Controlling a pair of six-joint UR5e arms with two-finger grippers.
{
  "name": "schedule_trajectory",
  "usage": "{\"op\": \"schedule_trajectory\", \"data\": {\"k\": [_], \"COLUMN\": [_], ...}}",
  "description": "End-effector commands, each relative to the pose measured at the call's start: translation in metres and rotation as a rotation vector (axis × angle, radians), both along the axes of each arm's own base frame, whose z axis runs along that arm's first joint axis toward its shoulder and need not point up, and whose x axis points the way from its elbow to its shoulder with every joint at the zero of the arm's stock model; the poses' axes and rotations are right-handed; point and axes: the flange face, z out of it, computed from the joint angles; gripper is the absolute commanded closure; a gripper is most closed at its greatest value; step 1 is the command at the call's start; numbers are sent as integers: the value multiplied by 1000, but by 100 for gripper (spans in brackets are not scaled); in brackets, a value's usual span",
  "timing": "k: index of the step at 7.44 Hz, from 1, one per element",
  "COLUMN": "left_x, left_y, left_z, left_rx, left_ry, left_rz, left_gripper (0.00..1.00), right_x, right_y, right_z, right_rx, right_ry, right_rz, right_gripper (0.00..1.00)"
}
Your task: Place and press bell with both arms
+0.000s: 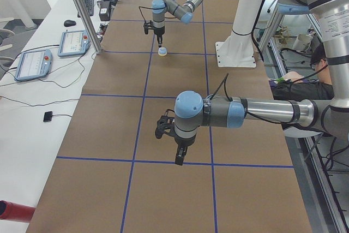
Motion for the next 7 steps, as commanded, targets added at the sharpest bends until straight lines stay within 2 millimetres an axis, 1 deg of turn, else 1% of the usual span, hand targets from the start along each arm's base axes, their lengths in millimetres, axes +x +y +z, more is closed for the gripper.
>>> {"op": "schedule_trajectory", "data": {"k": [1,3,4,5,6,7], "left_x": [0,0,0,0,0,0], "left_y": [0,0,0,0,0,0], "left_z": [0,1,1,1,1,2], "left_rx": [-1,-2,-2,-2,-3,-5], "left_ry": [0,0,0,0,0,0], "left_rz": [-1,-1,-1,-1,-2,-2], "left_gripper": [0,0,0,0,0,0], "right_x": [-2,-2,-1,3,13,20], "right_y": [3,4,4,3,-4,-6], "right_z": [7,6,2,-6,-13,-19], "right_rx": [-6,-6,-2,6,8,6], "right_ry": [6,4,-2,-14,-31,-49], "right_rz": [-6,-6,-6,-2,5,6], "right_gripper": [100,100,100,100,100,22]}}
